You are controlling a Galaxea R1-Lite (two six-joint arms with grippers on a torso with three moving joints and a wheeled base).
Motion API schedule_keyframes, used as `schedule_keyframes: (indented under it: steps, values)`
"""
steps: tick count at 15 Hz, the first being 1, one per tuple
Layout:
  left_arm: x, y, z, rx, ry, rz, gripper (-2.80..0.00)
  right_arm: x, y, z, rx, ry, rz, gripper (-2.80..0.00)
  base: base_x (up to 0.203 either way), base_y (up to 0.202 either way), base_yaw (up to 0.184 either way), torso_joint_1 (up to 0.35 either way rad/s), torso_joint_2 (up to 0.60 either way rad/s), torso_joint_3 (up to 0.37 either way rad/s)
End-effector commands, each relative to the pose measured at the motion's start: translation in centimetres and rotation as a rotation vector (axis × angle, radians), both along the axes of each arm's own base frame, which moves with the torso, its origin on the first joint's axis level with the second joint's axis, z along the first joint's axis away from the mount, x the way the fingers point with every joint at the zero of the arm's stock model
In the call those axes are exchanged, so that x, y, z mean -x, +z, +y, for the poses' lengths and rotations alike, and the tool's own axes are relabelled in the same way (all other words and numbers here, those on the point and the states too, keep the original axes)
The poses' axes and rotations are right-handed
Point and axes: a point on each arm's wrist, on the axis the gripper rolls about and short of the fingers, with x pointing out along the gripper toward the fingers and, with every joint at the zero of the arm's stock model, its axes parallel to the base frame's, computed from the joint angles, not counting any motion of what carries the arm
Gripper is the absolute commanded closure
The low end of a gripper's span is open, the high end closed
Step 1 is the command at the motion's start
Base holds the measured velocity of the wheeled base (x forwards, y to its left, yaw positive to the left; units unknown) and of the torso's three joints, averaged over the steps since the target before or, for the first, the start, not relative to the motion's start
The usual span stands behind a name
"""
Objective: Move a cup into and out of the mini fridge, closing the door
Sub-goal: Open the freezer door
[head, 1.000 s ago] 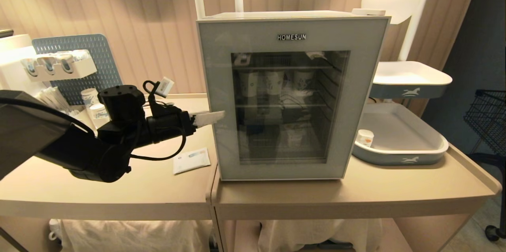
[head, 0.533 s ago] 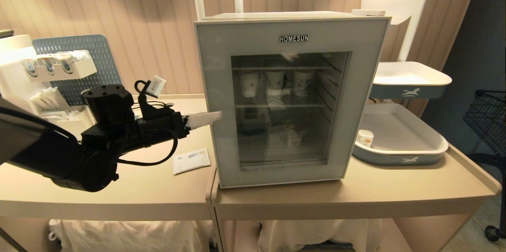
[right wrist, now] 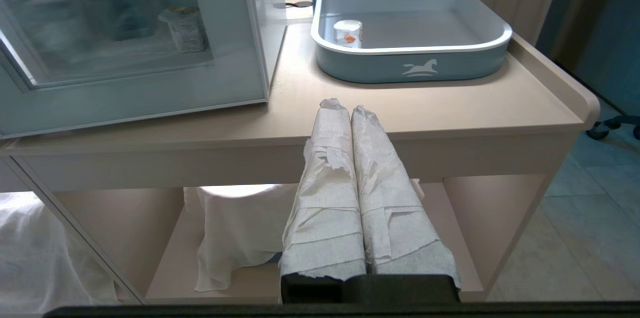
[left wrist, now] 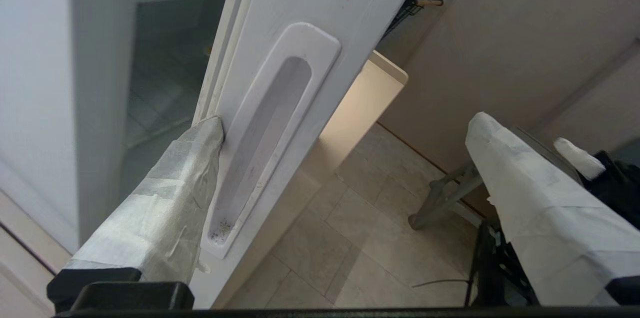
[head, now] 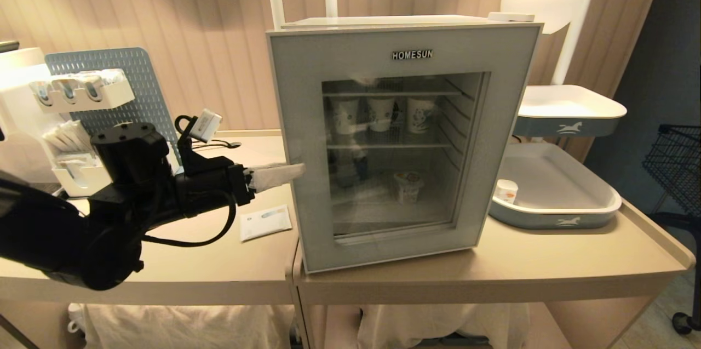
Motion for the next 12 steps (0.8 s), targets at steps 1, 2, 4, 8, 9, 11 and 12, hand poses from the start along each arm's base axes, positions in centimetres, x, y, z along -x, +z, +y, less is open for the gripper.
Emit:
schedule_keyframes:
  steps: [1,2,4,8,9,11,12]
  values:
    - [2.1,0.8,0.2,0.008,-0.015,-0.026,-2.8,0.0,0.0,0.0,0.0,0.0,0.001,0.0,0.0,0.0,0.0,0.0,0.0,0.0]
    - [2.9,0.9,0.3,0.009,-0.021,-0.03,-2.8,0.0,0.0,0.0,0.0,0.001,0.002,0.0,0.0,0.0,0.0,0.0,0.0,0.0]
    - [4.9,1.1,0.4,0.009,-0.033,-0.029,-2.8,0.0,0.0,0.0,0.0,0.001,0.001,0.0,0.0,0.0,0.0,0.0,0.0,0.0]
    - [9.6,1.9,0.2,0.019,-0.115,-0.048,-2.8,0.0,0.0,0.0,0.0,0.0,0.001,0.0,0.0,0.0,0.0,0.0,0.0,0.0]
    - [10.9,2.3,-0.1,0.03,-0.15,-0.049,-2.8,0.0,0.0,0.0,0.0,0.0,0.002,0.0,0.0,0.0,0.0,0.0,0.0,0.0]
    - [13.5,3.0,-1.3,0.057,-0.258,-0.049,-2.8,0.0,0.0,0.0,0.0,0.0,0.001,0.0,0.0,0.0,0.0,0.0,0.0,0.0]
    - [14.8,3.3,-1.8,0.066,-0.314,-0.053,-2.8,0.0,0.0,0.0,-0.001,0.0,0.002,0.0,0.0,0.0,0.0,0.0,0.0,0.0]
